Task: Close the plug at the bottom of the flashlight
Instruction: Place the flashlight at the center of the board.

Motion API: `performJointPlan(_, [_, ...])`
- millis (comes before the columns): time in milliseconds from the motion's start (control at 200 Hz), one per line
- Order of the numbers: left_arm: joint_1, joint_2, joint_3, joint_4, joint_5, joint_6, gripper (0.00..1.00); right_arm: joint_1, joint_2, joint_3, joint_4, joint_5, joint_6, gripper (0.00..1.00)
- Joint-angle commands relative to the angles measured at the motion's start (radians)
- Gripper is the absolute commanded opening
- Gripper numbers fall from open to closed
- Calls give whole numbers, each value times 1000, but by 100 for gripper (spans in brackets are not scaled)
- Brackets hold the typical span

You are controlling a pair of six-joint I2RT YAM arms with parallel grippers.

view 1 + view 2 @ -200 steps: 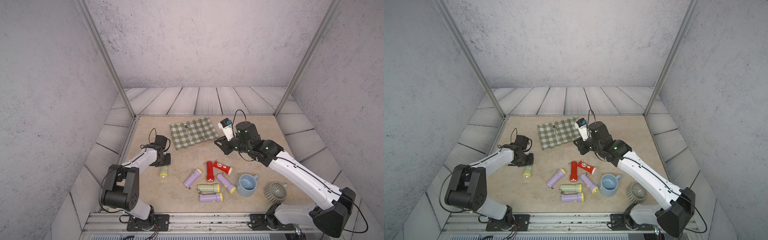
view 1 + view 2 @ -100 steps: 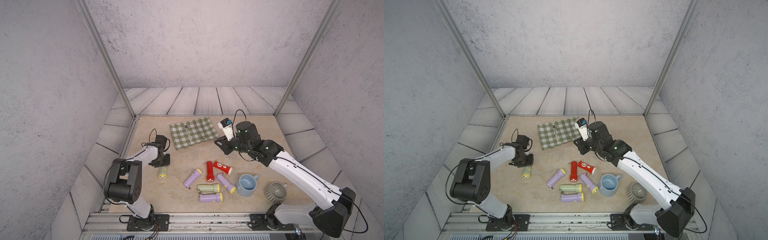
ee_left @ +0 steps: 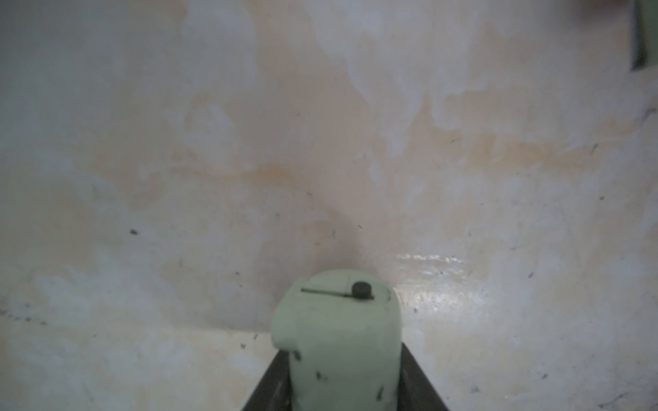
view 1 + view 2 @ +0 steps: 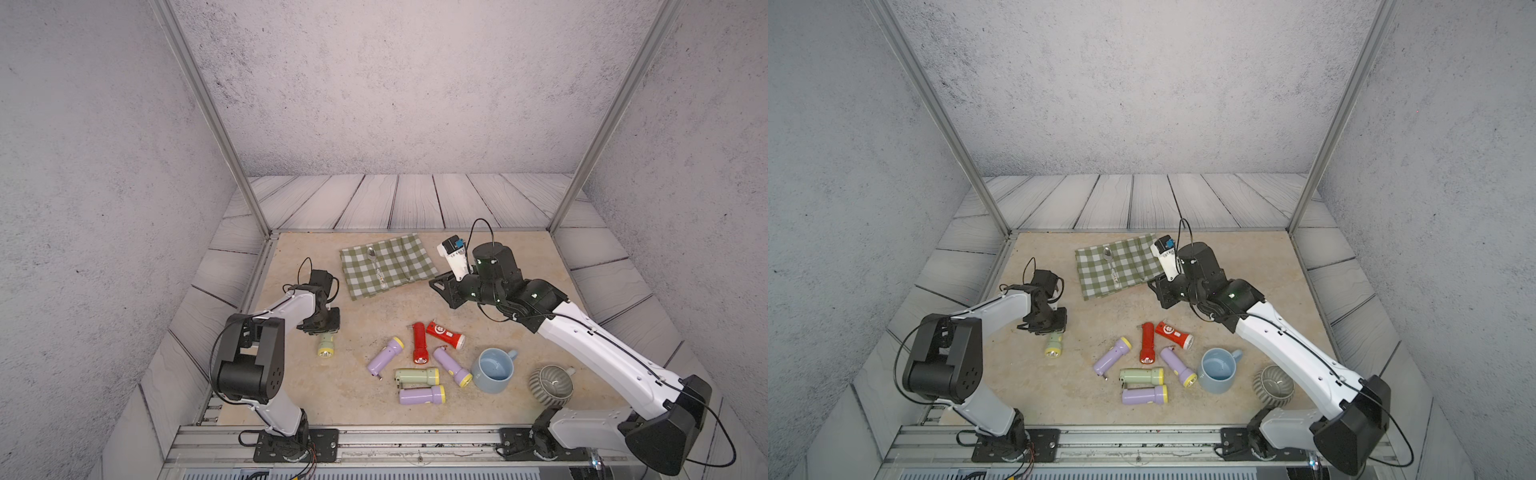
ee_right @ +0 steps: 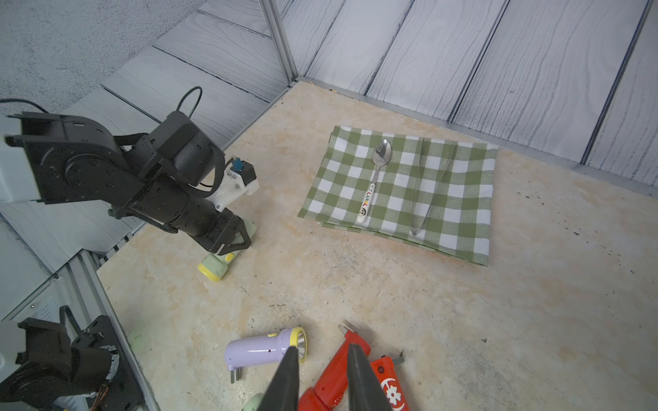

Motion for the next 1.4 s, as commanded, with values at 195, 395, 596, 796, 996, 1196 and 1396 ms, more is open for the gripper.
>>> performJointPlan(195, [19,26,31,4,36,6,41,-5,-1,-15,14,-16,9,26])
performJointPlan(395, [19,98,68,-8,56,15,43,-5,-8,-21,16,-15,8,26])
performJointPlan(596, [20,109,75,-3,61,14,57,-4,-9,-25,24,-12,7,27])
performJointPlan(796, [20,74,71,-15,52,6,63,-4,2,-26,26,-20,7,27])
performJointPlan(996, [18,-125,91,-74,28,-9,62,-7,12,-24,26,-20,10,27])
performJointPlan(1196, [8,-377,160,-162,18,10,62,-7,22,-14,6,-11,14,28])
performJointPlan(1396, [-26,-594,107,-129,164,-9,54,-5,50,-39,-19,-32,36,23])
